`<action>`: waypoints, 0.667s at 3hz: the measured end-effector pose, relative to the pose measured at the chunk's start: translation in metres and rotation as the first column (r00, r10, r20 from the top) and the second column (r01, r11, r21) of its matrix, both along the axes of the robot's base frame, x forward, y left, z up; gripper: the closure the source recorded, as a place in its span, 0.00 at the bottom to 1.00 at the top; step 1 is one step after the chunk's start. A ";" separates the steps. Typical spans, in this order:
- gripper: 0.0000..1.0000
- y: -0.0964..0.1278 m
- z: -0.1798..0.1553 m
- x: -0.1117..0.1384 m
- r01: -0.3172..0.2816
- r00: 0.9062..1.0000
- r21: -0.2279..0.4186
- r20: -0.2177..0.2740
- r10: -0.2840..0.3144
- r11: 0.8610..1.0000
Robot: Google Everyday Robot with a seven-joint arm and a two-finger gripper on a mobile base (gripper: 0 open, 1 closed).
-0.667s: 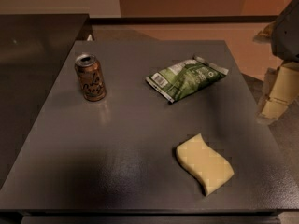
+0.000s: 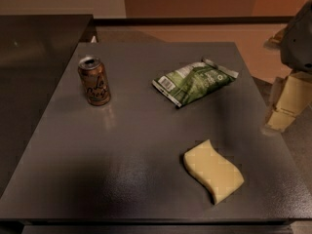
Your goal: Pick sponge
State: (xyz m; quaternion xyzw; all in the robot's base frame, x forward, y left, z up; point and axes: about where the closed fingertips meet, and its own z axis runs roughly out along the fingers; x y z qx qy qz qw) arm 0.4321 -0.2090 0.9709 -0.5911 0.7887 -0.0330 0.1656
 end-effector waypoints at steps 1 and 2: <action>0.00 0.017 -0.015 -0.015 0.050 0.999 0.050 0.000 -0.050 0.998; 0.00 0.034 -0.047 -0.028 0.093 0.995 0.107 -0.044 -0.089 0.990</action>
Offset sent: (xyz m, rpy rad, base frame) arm -0.0444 0.0535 -0.0910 0.1864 0.1049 -0.1452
